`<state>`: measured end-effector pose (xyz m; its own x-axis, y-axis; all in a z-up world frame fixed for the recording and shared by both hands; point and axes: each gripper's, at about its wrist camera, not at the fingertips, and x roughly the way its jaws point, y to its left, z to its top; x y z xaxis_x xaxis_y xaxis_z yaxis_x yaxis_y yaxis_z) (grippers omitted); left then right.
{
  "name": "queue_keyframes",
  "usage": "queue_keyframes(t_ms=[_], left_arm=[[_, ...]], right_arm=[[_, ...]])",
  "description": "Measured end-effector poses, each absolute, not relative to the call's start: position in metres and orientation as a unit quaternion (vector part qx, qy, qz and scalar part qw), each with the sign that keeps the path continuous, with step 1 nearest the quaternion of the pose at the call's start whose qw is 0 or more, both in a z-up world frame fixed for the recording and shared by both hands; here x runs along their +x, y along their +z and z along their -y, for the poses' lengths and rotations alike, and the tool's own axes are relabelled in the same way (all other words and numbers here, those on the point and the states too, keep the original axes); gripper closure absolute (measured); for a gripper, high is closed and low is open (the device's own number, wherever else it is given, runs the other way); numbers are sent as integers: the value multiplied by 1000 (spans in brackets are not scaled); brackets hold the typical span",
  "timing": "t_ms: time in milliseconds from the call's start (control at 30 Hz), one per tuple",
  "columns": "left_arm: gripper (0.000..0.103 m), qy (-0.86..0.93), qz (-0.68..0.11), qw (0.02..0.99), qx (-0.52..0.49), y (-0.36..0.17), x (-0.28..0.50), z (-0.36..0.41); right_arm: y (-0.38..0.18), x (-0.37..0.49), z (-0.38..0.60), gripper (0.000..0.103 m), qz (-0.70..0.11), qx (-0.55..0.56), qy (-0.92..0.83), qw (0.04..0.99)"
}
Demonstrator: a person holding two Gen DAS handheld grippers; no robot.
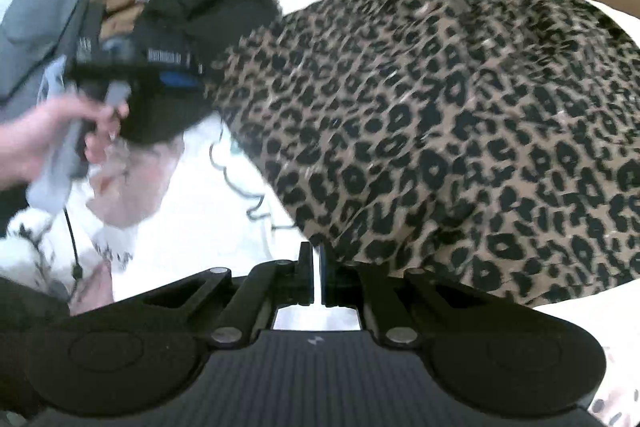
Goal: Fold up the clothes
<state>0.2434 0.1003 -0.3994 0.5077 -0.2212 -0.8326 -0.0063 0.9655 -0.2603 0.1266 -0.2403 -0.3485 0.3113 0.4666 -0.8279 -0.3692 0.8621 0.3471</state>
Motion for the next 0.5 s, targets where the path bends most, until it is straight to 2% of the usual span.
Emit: queue_keyframes(t_ms=[33, 100, 133, 167, 267, 400, 500], left_arm=[[56, -67, -493, 859, -119, -401, 244, -101], [72, -74, -499, 854, -130, -406, 244, -102], [88, -76, -504, 850, -137, -409, 245, -103], [94, -77, -508, 846, -146, -410, 245, -105], [97, -78, -502, 848, -153, -407, 243, -109], [99, -69, -489, 856, -152, -397, 243, -117], [99, -63, -483, 858, -161, -390, 244, -126]], right_arm=[[-347, 128, 247, 100, -525, 53, 252, 811], [-347, 131, 263, 97, -525, 59, 226, 818], [-347, 132, 269, 97, -525, 63, 214, 821], [-348, 133, 275, 97, -526, 68, 203, 823], [-349, 136, 291, 94, -523, 82, 173, 830], [-356, 145, 303, 84, -514, 77, 149, 841], [-364, 152, 313, 82, -512, 62, 111, 850]])
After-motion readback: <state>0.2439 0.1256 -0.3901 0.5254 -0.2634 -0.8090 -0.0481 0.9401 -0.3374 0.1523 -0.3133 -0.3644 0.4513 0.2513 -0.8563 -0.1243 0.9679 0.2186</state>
